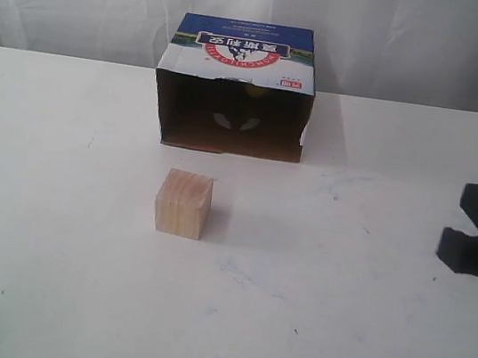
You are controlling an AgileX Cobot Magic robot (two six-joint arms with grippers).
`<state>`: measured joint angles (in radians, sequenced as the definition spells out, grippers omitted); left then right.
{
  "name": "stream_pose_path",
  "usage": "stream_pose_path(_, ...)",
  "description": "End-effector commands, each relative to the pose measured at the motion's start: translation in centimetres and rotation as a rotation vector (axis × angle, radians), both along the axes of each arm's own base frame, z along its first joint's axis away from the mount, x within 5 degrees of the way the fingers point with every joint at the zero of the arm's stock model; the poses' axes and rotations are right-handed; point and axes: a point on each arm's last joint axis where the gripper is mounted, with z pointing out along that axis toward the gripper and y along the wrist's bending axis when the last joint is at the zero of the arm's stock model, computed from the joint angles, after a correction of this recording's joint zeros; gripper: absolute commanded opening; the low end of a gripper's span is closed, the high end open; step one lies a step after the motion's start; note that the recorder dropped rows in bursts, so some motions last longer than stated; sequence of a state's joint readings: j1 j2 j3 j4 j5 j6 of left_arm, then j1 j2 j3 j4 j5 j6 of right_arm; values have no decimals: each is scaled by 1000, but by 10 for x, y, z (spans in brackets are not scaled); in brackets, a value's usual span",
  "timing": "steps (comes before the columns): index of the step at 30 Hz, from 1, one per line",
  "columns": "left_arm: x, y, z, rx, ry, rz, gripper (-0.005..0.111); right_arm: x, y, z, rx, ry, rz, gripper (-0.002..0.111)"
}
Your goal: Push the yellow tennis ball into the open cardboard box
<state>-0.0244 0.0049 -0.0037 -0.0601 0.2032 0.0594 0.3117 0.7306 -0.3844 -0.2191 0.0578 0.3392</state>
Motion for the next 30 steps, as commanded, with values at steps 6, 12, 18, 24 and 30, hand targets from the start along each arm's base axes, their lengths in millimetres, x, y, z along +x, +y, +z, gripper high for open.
stream_pose_path(6, 0, 0, -1, -10, 0, 5, 0, -44, -27, -31, 85, -71, -140, 0)
stream_pose_path(12, 0, 0, -1, -10, 0, 5, 0, -63, -34, -53, 103, -117, -176, 0)
stream_pose_path(18, 0, 0, -1, -10, 0, 5, 0, -73, -35, -70, 108, -139, -178, 0)
stream_pose_path(24, 0, 0, -1, -10, 0, 5, 0, -81, -38, -75, 122, -143, -193, 0)
stream_pose_path(30, 0, 0, -1, -10, 0, 5, 0, -86, -39, -76, 123, -147, -202, 0)
